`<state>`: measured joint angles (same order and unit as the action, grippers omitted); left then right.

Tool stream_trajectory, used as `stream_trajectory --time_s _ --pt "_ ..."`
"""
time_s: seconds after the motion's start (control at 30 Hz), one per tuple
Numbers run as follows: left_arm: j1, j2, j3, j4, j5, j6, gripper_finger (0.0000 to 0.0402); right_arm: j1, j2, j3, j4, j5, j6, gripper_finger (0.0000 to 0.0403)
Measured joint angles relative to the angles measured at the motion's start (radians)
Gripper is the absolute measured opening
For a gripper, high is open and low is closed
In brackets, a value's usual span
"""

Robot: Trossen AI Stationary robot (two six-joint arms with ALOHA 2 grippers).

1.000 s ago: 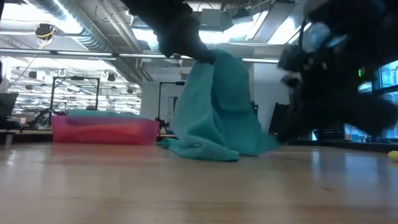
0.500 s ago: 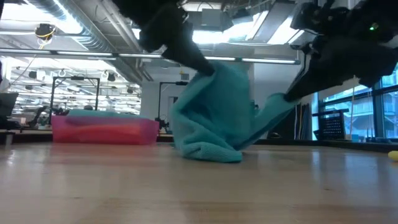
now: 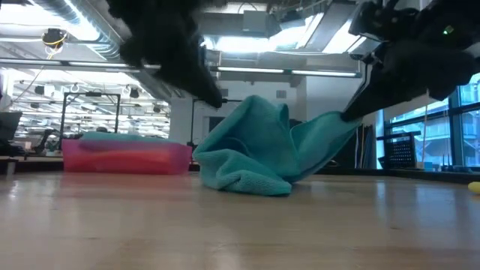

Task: Roll microfiber towels into tight, uniform cylinder then place into a basket
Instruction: Fold the blue microfiber towel

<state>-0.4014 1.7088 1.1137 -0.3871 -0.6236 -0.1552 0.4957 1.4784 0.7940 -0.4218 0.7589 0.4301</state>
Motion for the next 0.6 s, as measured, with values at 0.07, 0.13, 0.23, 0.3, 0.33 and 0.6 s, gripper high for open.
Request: stream_trajectory --time_s 0.07,0.13,0.23,0.3,0.33,0.6 --pt "-0.027 0.009 0.0 0.115 0.042 0.014 0.0158 0.0 0.0 0.0 0.002 0.0 0.009 0.0005" --pt "-0.058 0.04 0.002 0.218 0.056 0.067 0.0162 0.0 0.0 0.0 0.002 -0.001 0.011 0.0005" --pt "-0.099 0.108 0.0 0.351 0.043 0.165 0.0165 0.0 0.0 0.0 0.006 -0.002 0.011 0.0005" --pt "-0.118 0.153 0.0 0.442 0.018 0.234 0.0165 0.0 0.0 0.0 0.007 -0.002 0.011 0.0005" --pt "-0.125 0.176 0.0 0.476 0.013 0.264 0.0165 0.0 0.0 0.0 0.007 -0.002 0.011 0.0005" --pt "-0.074 0.338 0.145 0.485 -0.124 -0.035 0.0163 0.0 0.0 0.0 0.014 -0.012 0.011 0.0006"
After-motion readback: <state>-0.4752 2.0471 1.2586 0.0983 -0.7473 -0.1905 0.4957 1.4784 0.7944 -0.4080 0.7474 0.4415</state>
